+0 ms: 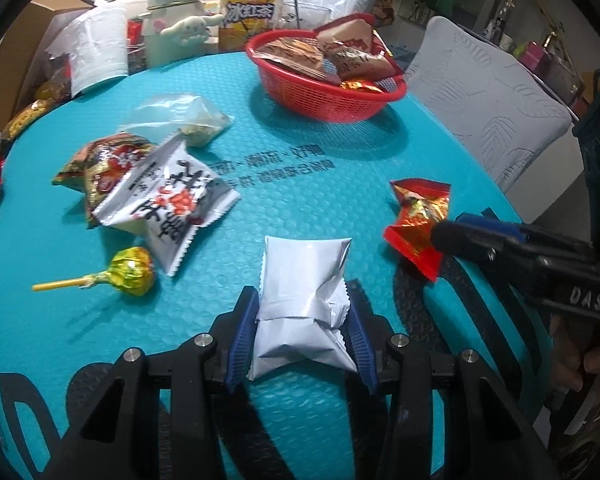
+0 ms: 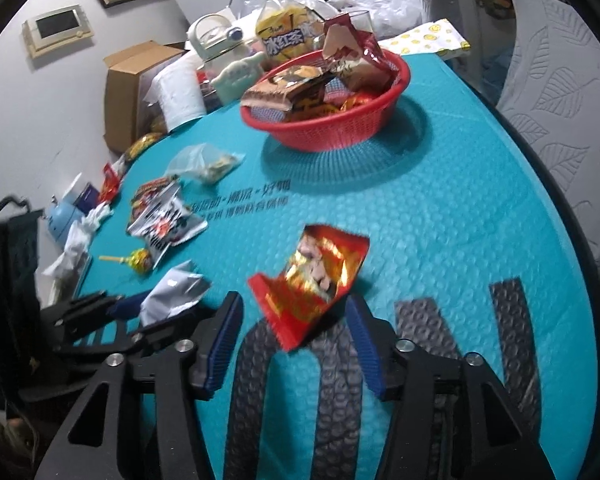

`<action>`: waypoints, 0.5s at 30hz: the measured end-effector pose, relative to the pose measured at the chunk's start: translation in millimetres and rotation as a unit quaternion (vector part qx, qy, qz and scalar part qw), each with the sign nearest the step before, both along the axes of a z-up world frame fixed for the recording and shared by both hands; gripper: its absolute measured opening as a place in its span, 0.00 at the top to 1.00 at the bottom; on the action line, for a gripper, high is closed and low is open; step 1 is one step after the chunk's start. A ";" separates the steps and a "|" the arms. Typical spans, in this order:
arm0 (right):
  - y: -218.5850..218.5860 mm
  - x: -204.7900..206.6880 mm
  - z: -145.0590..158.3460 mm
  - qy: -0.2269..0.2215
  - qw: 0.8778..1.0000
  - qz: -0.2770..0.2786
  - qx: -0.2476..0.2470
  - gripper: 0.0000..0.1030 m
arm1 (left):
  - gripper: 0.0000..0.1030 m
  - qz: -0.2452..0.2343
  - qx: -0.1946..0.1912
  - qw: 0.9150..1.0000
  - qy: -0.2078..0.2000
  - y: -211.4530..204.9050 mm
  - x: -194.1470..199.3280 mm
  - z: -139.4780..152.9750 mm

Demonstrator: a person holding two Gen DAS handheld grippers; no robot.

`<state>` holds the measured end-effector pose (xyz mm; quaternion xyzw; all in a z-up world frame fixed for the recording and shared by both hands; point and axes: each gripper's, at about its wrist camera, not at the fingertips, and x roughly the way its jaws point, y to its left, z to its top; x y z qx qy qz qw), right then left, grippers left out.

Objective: Organize snacks
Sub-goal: 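Lift both held packets up off the table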

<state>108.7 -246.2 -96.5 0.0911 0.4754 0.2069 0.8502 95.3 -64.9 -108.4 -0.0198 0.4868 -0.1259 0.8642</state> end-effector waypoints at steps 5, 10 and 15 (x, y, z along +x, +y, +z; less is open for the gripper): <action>10.7 16.5 -7.1 0.002 1.000 0.000 -0.020 0.41 | 0.57 0.018 0.000 1.000 0.003 13.5 -0.3 -0.8; 25.2 24.9 -15.2 0.004 0.999 0.020 -0.035 0.41 | 0.58 0.031 0.001 1.000 0.003 23.3 -1.7 -2.1; 41.0 15.8 -16.4 -0.017 0.996 0.046 -0.080 0.63 | 0.57 0.034 0.002 0.999 0.002 25.1 -3.1 -2.7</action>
